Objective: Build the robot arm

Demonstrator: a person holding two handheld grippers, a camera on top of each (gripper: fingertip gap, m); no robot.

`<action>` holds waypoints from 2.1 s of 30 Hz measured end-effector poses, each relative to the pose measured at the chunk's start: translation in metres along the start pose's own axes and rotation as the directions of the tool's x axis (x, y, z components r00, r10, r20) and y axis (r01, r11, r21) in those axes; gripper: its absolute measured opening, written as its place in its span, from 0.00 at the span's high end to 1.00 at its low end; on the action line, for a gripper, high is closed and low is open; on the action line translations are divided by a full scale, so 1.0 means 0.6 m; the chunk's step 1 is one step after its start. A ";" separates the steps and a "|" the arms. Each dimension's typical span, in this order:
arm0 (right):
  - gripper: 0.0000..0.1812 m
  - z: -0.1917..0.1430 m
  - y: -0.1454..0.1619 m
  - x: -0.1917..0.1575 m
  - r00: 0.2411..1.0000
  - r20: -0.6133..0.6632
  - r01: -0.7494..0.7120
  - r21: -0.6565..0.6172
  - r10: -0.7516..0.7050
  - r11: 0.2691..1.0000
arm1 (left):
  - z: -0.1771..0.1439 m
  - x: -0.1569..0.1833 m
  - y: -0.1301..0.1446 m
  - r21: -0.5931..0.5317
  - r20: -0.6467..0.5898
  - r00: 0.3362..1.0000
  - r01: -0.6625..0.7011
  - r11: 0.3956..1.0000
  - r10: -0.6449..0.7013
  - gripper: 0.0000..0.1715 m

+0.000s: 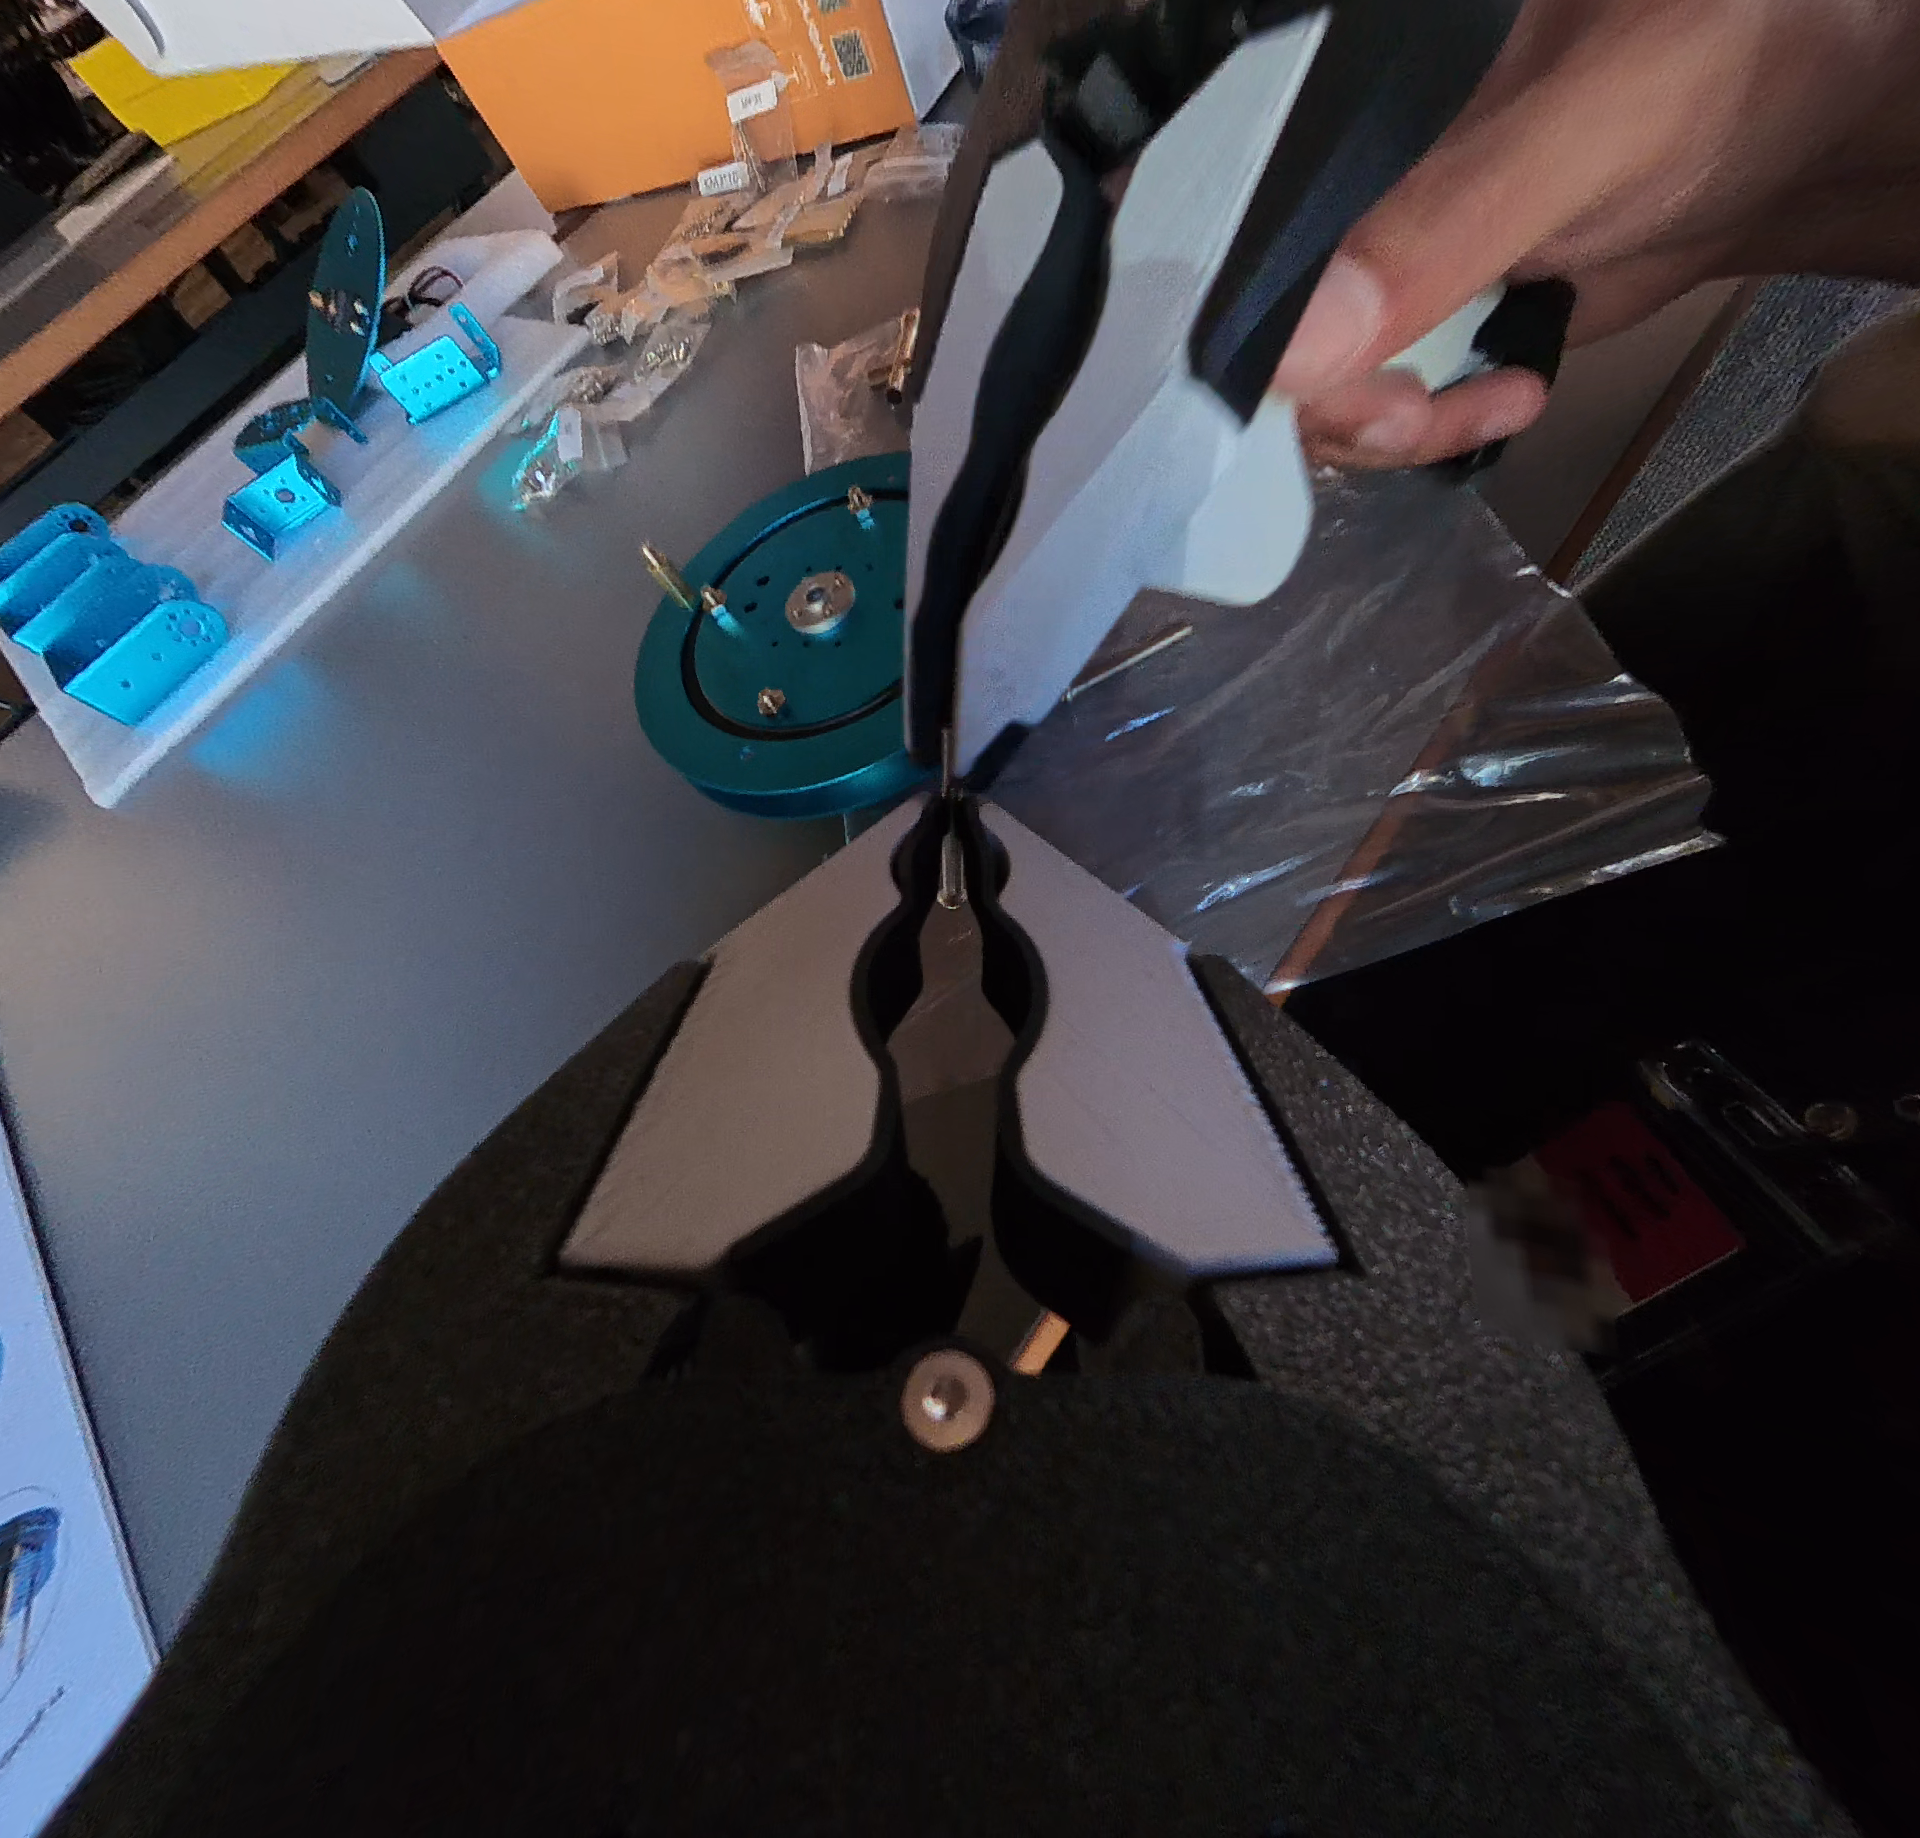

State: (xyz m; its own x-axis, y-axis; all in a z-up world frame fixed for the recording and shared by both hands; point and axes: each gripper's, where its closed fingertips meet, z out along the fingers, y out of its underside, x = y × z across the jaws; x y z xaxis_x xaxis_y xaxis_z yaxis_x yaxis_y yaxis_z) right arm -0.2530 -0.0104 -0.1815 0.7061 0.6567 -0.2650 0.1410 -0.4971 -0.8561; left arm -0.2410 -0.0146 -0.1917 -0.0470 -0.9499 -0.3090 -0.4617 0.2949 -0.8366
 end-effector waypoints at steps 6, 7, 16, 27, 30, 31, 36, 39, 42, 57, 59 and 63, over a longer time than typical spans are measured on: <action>0.98 -0.010 -0.011 -0.005 0.998 0.047 -0.049 0.041 0.047 0.998 | -0.011 0.001 -0.013 0.067 -0.001 1.000 0.004 0.998 -0.004 0.98; 0.98 -0.012 -0.011 -0.004 0.996 0.059 -0.069 0.043 0.066 0.997 | -0.011 0.001 -0.008 0.059 -0.011 1.000 0.016 0.998 -0.015 0.98; 0.98 -0.009 -0.008 0.002 0.995 0.068 -0.077 0.015 0.076 0.997 | -0.014 -0.005 0.007 0.024 0.037 0.999 -0.038 0.999 0.037 0.99; 0.67 0.003 0.030 0.092 0.741 -0.388 0.393 -0.411 -0.548 0.823 | -0.030 -0.078 0.070 -0.012 0.093 0.957 0.278 0.961 -0.275 0.99; 0.72 0.006 0.041 0.082 0.593 -0.432 0.483 -0.484 -0.679 0.730 | -0.033 -0.074 0.070 -0.006 0.081 0.957 0.279 0.960 -0.278 0.99; 0.73 0.004 0.040 0.080 0.560 -0.445 0.501 -0.490 -0.699 0.713 | -0.033 -0.072 0.071 -0.007 0.074 0.958 0.278 0.961 -0.277 0.99; 0.78 -0.016 0.039 0.104 0.310 -0.466 0.535 -0.635 -0.829 0.557 | -0.034 -0.067 0.066 0.004 0.054 0.962 0.267 0.964 -0.267 0.99; 0.80 -0.018 0.040 0.105 0.201 -0.445 0.547 -0.688 -0.873 0.477 | -0.037 -0.061 0.064 0.006 0.050 0.966 0.253 0.967 -0.253 0.99; 0.83 -0.015 0.042 0.110 0.117 -0.429 0.538 -0.730 -0.895 0.421 | -0.041 -0.057 0.062 0.008 0.053 0.969 0.241 0.970 -0.241 0.99; 0.88 -0.022 0.045 0.134 0.171 -0.542 0.418 -0.716 -0.823 0.559 | -0.045 -0.045 0.057 -0.002 0.045 0.976 0.213 0.977 -0.213 0.99; 0.88 -0.025 0.042 0.134 0.214 -0.562 0.425 -0.683 -0.799 0.594 | -0.039 -0.051 0.063 -0.023 0.051 0.971 0.235 0.972 -0.234 0.99; 0.90 -0.041 0.023 0.132 0.277 -0.624 0.441 -0.593 -0.731 0.673 | -0.017 -0.058 0.067 -0.068 0.002 0.961 0.277 0.958 -0.278 0.99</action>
State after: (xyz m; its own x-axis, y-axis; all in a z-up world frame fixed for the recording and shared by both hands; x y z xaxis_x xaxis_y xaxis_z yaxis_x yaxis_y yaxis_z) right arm -0.1780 0.0207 -0.2034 0.5253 0.1913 0.8291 0.8180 -0.3819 -0.4302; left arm -0.2672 0.0290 -0.2099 0.0853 -0.9942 -0.0655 -0.5161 0.0121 -0.8565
